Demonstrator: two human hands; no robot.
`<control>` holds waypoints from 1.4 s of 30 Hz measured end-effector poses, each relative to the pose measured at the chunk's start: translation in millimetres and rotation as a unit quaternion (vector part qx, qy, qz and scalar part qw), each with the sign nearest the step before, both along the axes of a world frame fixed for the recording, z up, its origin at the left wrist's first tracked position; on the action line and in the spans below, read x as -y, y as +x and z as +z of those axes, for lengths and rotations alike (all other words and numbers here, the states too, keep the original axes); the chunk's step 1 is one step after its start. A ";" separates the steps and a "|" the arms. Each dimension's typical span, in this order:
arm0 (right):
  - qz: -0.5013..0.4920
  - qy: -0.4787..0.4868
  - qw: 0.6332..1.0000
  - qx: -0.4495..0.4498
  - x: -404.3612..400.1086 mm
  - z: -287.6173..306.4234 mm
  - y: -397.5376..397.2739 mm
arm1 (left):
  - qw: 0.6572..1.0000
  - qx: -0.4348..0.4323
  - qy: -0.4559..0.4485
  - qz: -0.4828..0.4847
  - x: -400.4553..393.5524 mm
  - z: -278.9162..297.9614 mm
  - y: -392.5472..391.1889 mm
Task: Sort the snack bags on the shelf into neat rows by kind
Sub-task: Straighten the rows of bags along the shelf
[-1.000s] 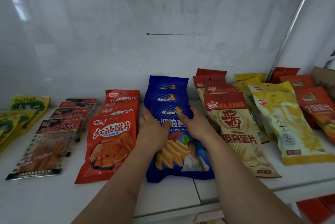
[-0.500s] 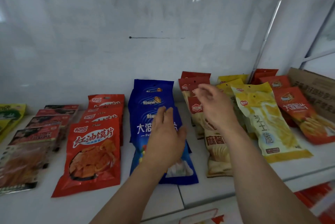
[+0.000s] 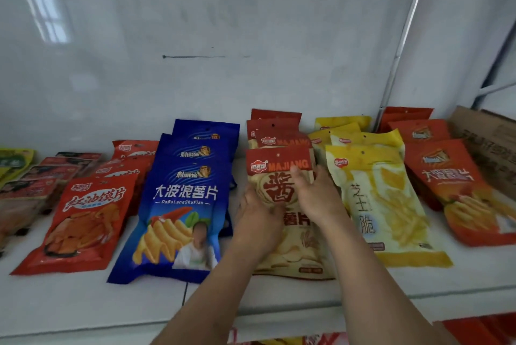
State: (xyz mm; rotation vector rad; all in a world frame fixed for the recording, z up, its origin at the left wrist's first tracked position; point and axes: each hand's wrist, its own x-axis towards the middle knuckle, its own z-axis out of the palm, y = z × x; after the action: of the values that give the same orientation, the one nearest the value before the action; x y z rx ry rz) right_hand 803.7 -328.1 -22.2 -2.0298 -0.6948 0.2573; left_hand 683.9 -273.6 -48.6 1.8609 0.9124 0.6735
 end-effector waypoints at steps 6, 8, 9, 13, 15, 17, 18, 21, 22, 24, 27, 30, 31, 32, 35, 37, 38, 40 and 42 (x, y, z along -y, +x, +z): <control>0.026 -0.002 1.000 -0.005 3.6 -0.2 13.3 | 1.000 0.002 -0.021 0.021 -0.8 -0.6 7.8; 0.026 0.002 1.000 -0.014 1.7 0.8 17.2 | 0.998 0.010 -0.048 0.036 -6.4 2.7 8.6; 0.026 0.003 0.999 -0.020 -0.4 1.1 19.3 | 0.997 0.014 -0.061 0.045 -10.4 3.5 9.0; 0.024 -0.013 0.998 -0.060 -9.9 3.1 26.6 | 0.995 0.013 -0.085 0.052 -27.5 8.3 13.7; 0.026 -0.020 0.996 -0.088 -13.9 1.4 30.9 | 0.993 0.015 -0.104 0.044 -34.3 7.5 18.4; 0.030 -0.026 0.994 -0.106 -17.5 -0.7 34.5 | 0.992 0.018 -0.122 0.039 -36.4 7.7 22.2; 0.032 -0.031 0.993 -0.108 -19.5 -1.5 35.9 | 0.991 0.017 -0.128 0.036 -34.7 9.8 22.7; 0.039 -0.030 0.992 -0.119 -23.9 -3.0 38.8 | 0.990 0.017 -0.136 0.026 -30.5 13.8 23.3; 0.046 -0.025 0.990 -0.134 -24.2 -3.0 38.4 | 0.990 0.016 -0.134 0.029 -32.4 12.5 23.8; 0.057 -0.016 0.985 -0.160 -24.0 -3.5 37.7 | 0.991 0.014 -0.126 0.031 -35.4 11.7 24.1; 0.056 -0.019 0.990 -0.129 -24.1 -2.2 37.8 | 0.993 0.010 -0.110 0.030 -39.0 8.5 26.6; 0.038 -0.036 0.996 -0.071 -27.8 0.4 40.2 | 0.995 0.001 -0.093 0.029 -39.2 7.0 27.1; 0.038 -0.040 0.996 -0.063 -29.2 0.1 41.2 | 0.996 0.002 -0.090 0.027 -39.2 6.7 27.4; 0.038 -0.042 0.997 -0.060 -30.8 -0.5 42.2 | 0.996 0.000 -0.090 0.027 -38.5 6.8 27.1; 0.031 -0.028 0.999 -0.028 -37.8 1.7 43.6 | 0.996 0.001 -0.080 0.034 -34.6 9.8 23.1; 0.027 -0.032 0.998 0.039 -44.7 9.9 44.2 | 0.998 -0.001 -0.049 0.041 -30.3 12.4 19.5; 0.023 -0.044 0.995 0.086 -48.5 15.8 44.3 | 0.999 -0.013 -0.021 0.040 -26.0 15.0 16.7; 0.025 -0.075 0.980 0.185 -56.6 30.2 43.5 | 0.997 -0.050 0.048 0.042 -15.3 15.8 11.5; 0.058 -0.109 0.962 0.244 -67.0 43.0 43.0 | 0.988 -0.083 0.124 0.039 -4.0 12.6 8.1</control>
State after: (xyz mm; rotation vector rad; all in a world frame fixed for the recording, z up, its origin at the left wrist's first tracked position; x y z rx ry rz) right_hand 846.7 -261.1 20.8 -2.2920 -1.1322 -0.1137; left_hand 692.1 -269.6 -36.0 2.1369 1.0523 0.7152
